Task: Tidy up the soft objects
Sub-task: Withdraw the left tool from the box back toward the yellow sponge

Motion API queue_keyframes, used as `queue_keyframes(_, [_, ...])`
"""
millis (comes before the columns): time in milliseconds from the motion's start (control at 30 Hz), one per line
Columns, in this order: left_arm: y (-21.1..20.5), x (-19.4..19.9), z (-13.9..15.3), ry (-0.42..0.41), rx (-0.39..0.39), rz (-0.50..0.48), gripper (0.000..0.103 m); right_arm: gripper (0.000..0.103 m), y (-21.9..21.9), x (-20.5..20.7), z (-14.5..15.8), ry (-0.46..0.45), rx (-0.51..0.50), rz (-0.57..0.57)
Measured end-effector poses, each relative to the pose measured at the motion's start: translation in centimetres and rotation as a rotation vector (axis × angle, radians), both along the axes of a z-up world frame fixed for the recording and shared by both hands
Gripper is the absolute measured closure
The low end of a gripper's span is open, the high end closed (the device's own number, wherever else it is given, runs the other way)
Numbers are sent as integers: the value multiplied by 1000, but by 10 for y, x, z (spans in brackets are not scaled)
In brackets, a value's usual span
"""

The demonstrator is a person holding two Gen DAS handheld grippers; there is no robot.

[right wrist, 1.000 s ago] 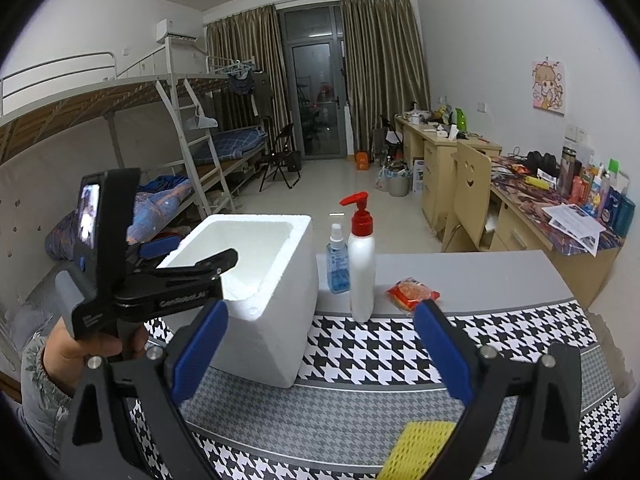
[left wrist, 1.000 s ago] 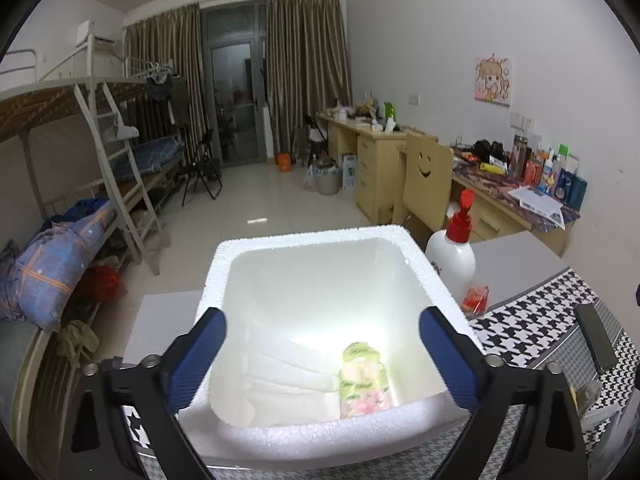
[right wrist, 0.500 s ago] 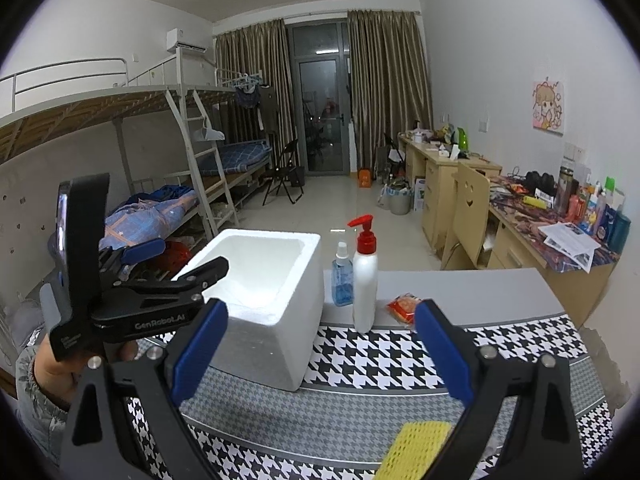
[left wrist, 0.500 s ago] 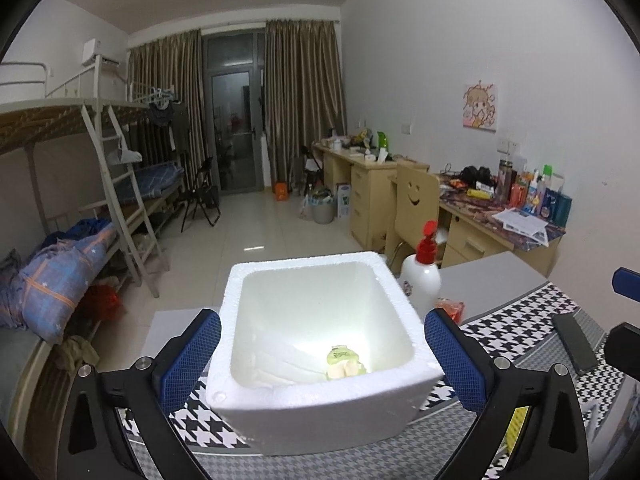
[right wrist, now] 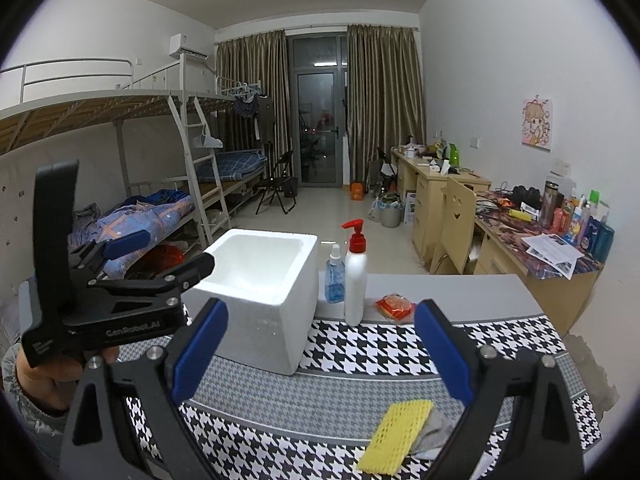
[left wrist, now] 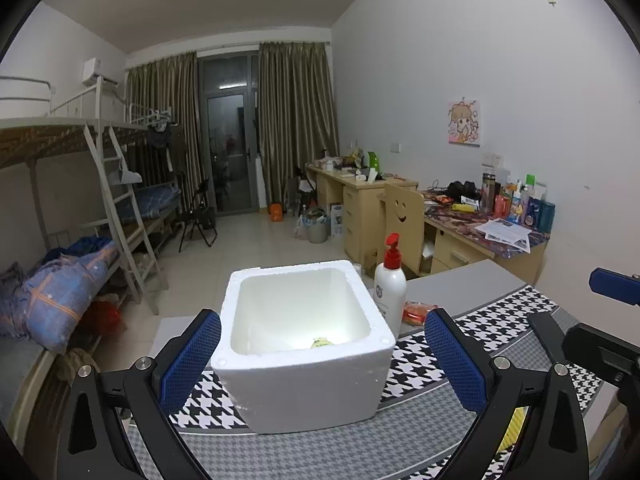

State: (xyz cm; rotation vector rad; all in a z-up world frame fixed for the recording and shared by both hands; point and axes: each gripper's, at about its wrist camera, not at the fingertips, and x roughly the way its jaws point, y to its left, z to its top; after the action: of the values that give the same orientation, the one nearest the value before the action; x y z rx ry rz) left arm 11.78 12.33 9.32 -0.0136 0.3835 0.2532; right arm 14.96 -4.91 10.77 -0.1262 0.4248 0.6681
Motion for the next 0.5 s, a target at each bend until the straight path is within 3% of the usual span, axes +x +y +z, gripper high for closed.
queue_keyframes(500, [-30, -29, -1, -33, 3, -41, 1, 6, -21, -10, -8, -13, 12, -32])
